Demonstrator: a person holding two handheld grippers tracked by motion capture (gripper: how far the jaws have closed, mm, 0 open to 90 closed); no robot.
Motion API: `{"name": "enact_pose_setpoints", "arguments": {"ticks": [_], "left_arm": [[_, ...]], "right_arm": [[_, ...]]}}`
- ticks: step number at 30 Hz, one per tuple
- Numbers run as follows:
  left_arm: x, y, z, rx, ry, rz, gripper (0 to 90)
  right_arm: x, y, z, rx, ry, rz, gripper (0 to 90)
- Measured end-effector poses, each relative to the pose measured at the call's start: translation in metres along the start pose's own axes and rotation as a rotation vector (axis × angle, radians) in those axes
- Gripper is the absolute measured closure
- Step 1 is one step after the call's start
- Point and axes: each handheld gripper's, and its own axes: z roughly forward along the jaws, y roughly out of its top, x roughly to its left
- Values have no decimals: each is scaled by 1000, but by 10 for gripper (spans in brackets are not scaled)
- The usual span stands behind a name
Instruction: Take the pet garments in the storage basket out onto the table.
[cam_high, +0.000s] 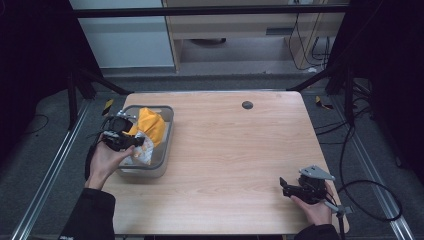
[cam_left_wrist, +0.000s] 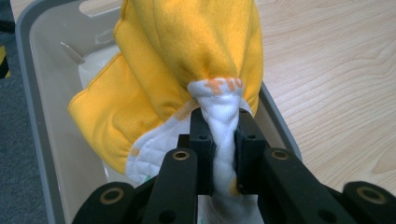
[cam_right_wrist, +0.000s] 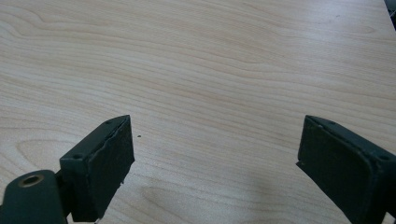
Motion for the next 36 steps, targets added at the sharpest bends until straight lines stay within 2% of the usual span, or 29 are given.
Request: {"name": "enact_pose_setpoints", "arguments": {"ticks": [9,18,36], "left_arm": [[-8,3,-13,-20,-15,30,804],[-23,8,-23,-26,-35,88,804],[-56,21,-34,-42,-95,174,804]], "right_arm": [[0,0,0,0,0,-2,106],[0,0,0,-1,0,-2,105],[0,0,0,-1,2,-1,105]]}}
